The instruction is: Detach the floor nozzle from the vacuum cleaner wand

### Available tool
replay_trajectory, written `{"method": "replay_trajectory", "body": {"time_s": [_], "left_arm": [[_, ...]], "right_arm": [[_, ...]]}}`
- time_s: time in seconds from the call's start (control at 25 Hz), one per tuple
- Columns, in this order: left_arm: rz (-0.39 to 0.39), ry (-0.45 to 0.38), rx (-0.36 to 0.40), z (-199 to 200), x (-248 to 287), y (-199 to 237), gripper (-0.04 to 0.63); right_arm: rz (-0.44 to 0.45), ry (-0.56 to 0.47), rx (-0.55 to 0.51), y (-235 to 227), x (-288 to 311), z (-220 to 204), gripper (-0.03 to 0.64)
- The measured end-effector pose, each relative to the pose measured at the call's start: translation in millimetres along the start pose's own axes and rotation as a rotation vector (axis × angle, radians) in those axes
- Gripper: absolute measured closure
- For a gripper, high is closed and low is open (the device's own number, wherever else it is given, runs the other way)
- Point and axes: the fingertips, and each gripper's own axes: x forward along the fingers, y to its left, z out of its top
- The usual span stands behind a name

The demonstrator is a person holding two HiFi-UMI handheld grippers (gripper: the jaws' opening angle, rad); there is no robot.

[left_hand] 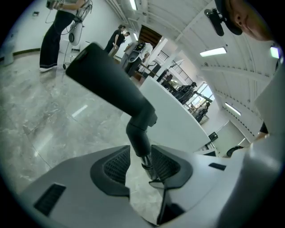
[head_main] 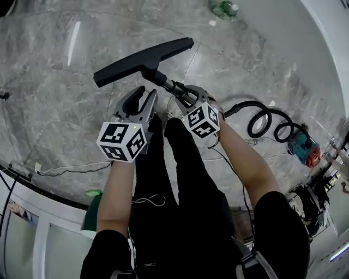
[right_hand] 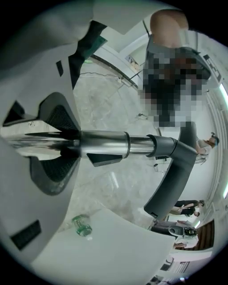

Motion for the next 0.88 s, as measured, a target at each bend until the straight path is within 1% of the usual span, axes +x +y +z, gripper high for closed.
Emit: {"method": "replay_trajectory", "body": {"time_s": [0.08, 0.16, 0.24, 0.32, 0.36, 0.48, 0.52, 0.6, 0.68, 0.72, 0.76, 0.84, 0.88], "left_arm": [[-0.018, -0.043, -0.037, 15, -15, -16, 0.453], [-0.07, -0.079, -0.075, 28, -28, -36, 0.441], [-0.13, -0.114, -0.085, 40, -36, -60, 0.44], [-0.178, -0.138, -0.077, 51, -39, -81, 0.434], [-0.193, -0.142, -0.07, 56, -38, -88, 0.413], [-0.226, -0.148, -0.038, 62, -35, -97, 0.407], [-0.247, -0.154, -0.03, 61, -36, -97, 0.407], [-0.322, -0.159, -0.023, 60, -43, -104, 0.402], [-0.416, -0.166, -0.025, 65, -48, -124, 0.402], [-0.447, -0.169, -0.021, 69, -47, -136, 0.393], [-0.462, -0.166, -0.009, 72, -44, -146, 0.393], [-0.46, -0.158, 0.03, 73, -40, -160, 0.394], [-0.446, -0.167, 0.055, 72, -41, -163, 0.418]], "right_arm": [[0.001, -0.027, 0.001, 12, -34, 11, 0.432], [0.001, -0.042, 0.015, 19, -61, 18, 0.432], [0.014, -0.054, 0.022, 22, -83, 22, 0.433], [0.034, -0.06, 0.007, 26, -97, 21, 0.433], [0.04, -0.061, -0.001, 26, -102, 20, 0.433], [0.06, -0.062, 0.0, 26, -109, 18, 0.433], [0.086, -0.064, 0.003, 30, -111, 18, 0.433], [0.188, -0.065, -0.007, 49, -116, 19, 0.433], [0.291, -0.055, -0.046, 70, -130, 17, 0.433], [0.319, -0.049, -0.064, 73, -137, 16, 0.433], [0.332, -0.044, -0.074, 72, -144, 15, 0.433], [0.33, -0.035, -0.079, 67, -153, 13, 0.433], [0.32, -0.035, -0.078, 65, -156, 12, 0.433]]}}
